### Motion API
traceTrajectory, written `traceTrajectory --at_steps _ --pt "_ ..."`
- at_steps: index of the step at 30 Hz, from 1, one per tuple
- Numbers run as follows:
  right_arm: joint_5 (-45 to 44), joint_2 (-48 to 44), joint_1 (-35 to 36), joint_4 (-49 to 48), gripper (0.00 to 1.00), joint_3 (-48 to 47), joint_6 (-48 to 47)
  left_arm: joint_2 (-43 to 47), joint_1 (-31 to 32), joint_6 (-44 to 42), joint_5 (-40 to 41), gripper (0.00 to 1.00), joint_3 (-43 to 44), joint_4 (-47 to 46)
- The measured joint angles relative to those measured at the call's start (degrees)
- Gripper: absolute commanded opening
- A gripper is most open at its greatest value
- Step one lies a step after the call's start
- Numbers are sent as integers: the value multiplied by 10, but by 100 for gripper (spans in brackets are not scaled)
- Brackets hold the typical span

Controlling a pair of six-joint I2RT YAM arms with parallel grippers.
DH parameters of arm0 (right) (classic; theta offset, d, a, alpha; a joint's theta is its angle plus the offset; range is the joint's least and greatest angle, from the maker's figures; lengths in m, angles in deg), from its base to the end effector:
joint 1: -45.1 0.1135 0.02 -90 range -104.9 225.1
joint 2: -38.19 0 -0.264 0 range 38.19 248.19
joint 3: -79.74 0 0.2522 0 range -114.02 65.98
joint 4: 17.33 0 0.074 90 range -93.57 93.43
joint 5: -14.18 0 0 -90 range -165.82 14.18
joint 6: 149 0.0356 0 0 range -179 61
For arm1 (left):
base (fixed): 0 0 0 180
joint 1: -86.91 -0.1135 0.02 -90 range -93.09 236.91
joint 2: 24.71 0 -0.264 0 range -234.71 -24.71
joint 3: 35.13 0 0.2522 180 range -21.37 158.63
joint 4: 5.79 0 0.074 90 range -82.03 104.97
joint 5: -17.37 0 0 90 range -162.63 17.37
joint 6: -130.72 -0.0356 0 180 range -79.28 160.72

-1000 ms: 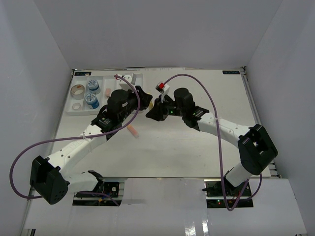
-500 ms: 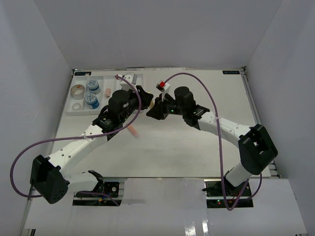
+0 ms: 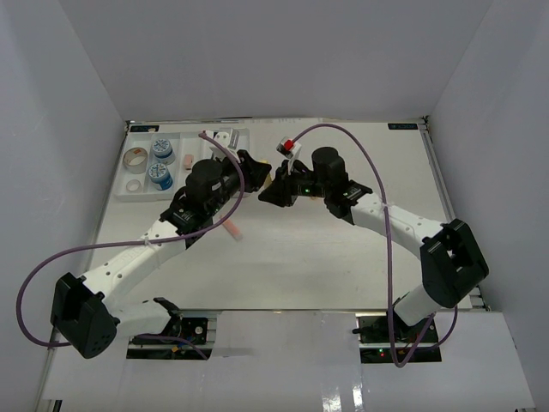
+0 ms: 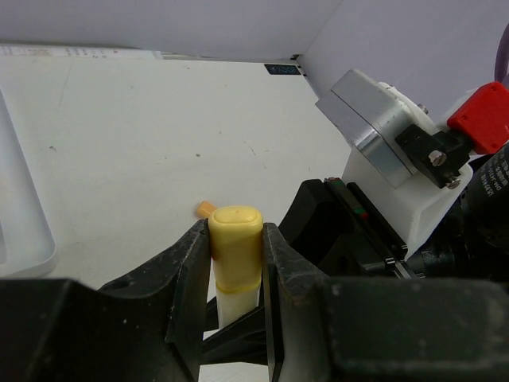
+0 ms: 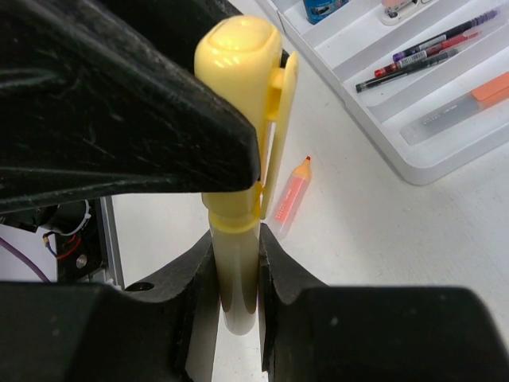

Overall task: Sort the stationery into containers
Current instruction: Close the pen cap on the pen.

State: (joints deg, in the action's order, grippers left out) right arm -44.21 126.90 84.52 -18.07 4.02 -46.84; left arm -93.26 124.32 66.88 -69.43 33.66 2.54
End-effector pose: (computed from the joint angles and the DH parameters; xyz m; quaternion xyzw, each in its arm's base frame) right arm 0.2676 0.2441 0.2986 -0.3427 0.6877 0.4537 0.4515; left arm 0.2269 -0.1710 0.3449 0.0558 0.7531 -0.3272 0.5681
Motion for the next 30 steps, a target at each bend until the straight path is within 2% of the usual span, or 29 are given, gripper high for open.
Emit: traceTrajectory --at_steps 6,13,15,30 --pt "10 -19 -7 -2 8 10 -7 5 2 0 -13 10 -2 -13" --pt "16 -21 -8 -5 8 19 -8 5 2 2 -24 31 -2 -8" --pt "16 -21 -8 -6 8 19 -9 5 2 3 -26 34 -2 -8" --pt "17 -21 -8 -8 8 19 -11 8 2 21 -23 40 -2 -5"
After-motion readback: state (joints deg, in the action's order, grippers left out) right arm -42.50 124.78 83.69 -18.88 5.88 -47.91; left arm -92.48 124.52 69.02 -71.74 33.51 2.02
